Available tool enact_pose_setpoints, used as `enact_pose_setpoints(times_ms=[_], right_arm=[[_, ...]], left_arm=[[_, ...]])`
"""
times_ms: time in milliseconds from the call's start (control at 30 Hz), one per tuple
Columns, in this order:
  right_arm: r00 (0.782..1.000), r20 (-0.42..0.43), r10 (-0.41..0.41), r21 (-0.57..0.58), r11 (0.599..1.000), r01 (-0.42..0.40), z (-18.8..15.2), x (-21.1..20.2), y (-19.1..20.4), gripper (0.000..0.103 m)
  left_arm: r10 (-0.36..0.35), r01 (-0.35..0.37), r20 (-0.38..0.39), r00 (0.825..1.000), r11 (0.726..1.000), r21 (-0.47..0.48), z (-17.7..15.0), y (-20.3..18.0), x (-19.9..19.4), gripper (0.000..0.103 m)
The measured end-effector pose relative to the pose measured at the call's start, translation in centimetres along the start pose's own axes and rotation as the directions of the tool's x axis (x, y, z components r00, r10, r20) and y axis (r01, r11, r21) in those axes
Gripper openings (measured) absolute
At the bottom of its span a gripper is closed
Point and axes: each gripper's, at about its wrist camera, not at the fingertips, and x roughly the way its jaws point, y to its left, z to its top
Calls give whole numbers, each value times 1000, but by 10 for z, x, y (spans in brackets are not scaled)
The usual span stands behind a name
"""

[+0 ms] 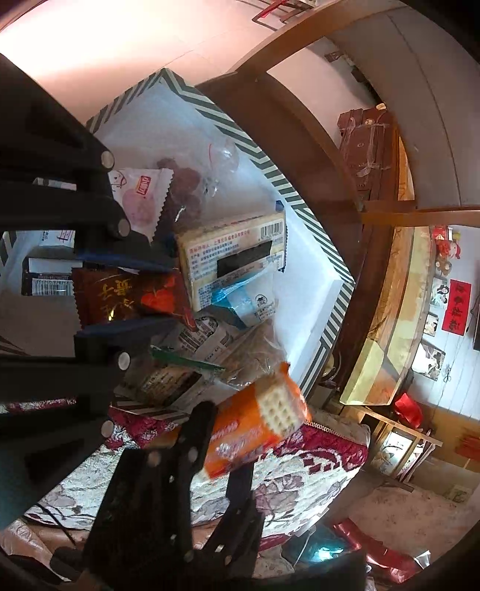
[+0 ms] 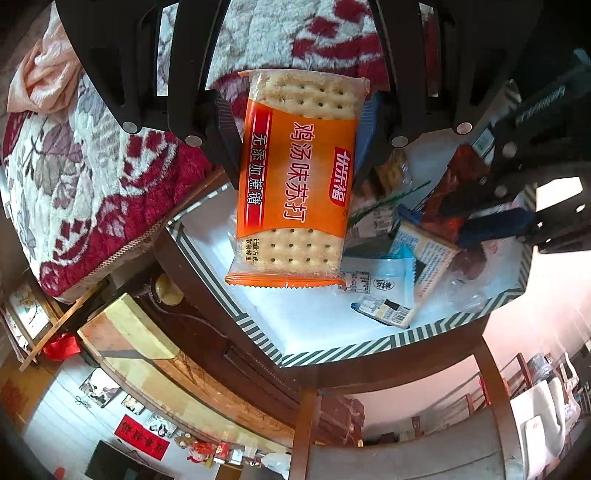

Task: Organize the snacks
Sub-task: 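Open both tools to drop the red and orange packets into the tray, then move both tools back over the green packets on the bedspread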

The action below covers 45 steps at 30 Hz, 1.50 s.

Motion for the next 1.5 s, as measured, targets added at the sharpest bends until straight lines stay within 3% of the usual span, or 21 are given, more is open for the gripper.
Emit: enact_pose_setpoints(times_ms=[100,200,233,367,533,800,1500], right_arm=[[1000,-16,16,8,1000,-16,8,12,0,54],[999,-23,45,25,999,-44,12,20,1,54],[998,-14,67,43,997,-66,13,22,-1,54],[991,8,133,113,985,-133,12,18,-8,54],[983,96,155,151,974,-168,2,-13,-15,55],[986,138,94,212,970,-122,-32,-53,-34,57],[997,70,-22,418,908,-9,-159,-78,-112,57]], left_arm=[[8,-8,5,1000,1000,-3,0,0,-1,31],[28,-28,18,999,1000,3,-1,-4,-2,56],[39,-39,22,999,999,4,-2,-6,-3,70],[66,-66,54,996,998,9,-5,-10,-10,80],[105,-109,100,989,994,30,-8,-21,-22,82],[117,-135,176,977,987,91,-9,-53,-44,88],[51,-91,154,987,959,270,-27,-146,-40,89]])
